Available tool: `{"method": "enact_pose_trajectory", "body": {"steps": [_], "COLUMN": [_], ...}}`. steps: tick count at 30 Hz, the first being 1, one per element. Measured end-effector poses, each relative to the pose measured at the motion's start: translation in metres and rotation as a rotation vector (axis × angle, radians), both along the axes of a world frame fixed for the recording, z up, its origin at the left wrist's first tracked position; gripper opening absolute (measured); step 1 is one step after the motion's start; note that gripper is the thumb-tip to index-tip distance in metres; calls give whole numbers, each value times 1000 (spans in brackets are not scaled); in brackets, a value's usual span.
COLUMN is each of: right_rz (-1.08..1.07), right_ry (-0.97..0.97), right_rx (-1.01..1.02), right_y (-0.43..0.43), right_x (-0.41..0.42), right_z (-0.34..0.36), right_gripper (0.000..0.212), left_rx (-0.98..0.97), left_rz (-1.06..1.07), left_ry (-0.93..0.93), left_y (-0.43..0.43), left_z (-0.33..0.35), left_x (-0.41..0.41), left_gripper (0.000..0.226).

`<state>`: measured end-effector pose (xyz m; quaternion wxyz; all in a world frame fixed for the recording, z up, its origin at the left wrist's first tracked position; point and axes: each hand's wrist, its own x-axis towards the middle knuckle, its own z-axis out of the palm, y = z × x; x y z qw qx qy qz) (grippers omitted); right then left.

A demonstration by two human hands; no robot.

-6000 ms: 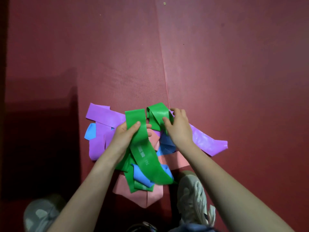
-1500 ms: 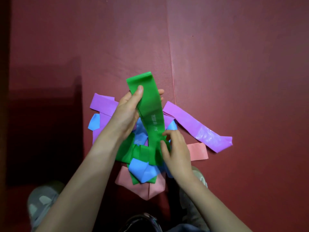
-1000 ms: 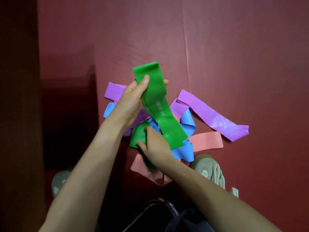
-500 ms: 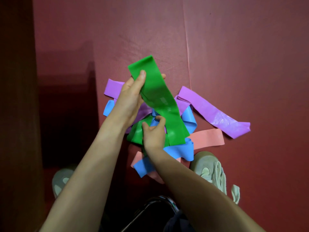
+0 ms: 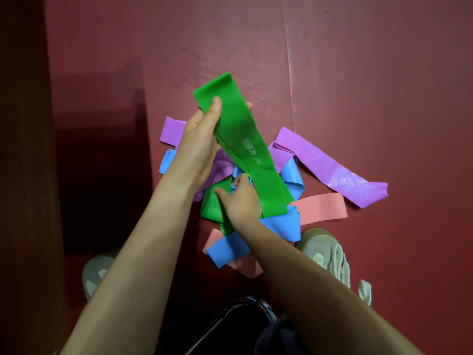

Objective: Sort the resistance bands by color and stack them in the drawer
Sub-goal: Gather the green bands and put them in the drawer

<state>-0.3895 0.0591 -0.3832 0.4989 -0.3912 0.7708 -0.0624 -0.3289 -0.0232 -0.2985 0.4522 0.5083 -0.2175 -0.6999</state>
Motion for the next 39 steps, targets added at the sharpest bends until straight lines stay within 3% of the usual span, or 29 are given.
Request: {"method": "enact_pose_trajectory", "body": {"steps": [10,16,21,27,29,39], "right_rz": [179,320,114,-173,-186,-239], "right_ry": [94,20,-273,-603,-667,-688], "right_rx": [-139,-461,-651,-547,-557,-655], "right_y": [1,0,-3,-9,-15,-55], "right_x": [-9,-30,-45,-59,-64,-65], "right_z": [10,21,39,85,92,103], "right_gripper": [28,32,33,35,17,14], "left_rx": [23,19,-10,5,20,16], "left_rz": [30,53,51,30,-3,-169], "left_ry": [0,5,-15,16,20,-112], "left_y": [3,1,-1,-3,-1,5], "left_z": [-4,-8,-7,-8,-9,-12], "left_x": [0,-4,-6,-10,-13,-20], "left_gripper": [31,31,32,31,31,14]}}
